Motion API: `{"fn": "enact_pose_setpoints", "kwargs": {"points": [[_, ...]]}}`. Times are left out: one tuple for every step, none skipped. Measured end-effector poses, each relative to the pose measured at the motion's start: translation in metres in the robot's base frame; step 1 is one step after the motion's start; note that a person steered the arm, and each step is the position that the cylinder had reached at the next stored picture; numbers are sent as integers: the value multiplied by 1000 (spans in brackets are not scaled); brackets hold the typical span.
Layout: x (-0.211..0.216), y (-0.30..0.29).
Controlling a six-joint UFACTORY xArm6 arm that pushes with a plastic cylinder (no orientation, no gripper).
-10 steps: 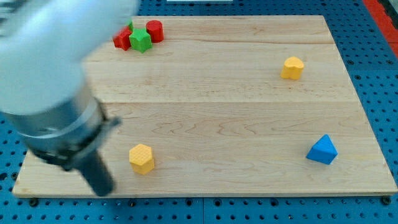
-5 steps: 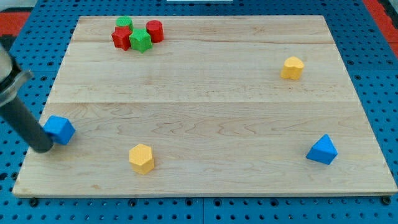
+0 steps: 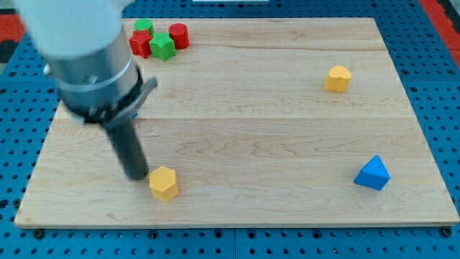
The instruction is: Move the blue cube and yellow hexagon below the group of blocks
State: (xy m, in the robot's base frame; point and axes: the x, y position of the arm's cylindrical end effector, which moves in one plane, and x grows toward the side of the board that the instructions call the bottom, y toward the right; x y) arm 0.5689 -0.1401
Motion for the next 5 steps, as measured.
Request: {"fn": "enact_pose_setpoints", "kwargs": {"points": [[49, 2], [39, 66], [11, 69], [10, 33], [43, 34]]}}
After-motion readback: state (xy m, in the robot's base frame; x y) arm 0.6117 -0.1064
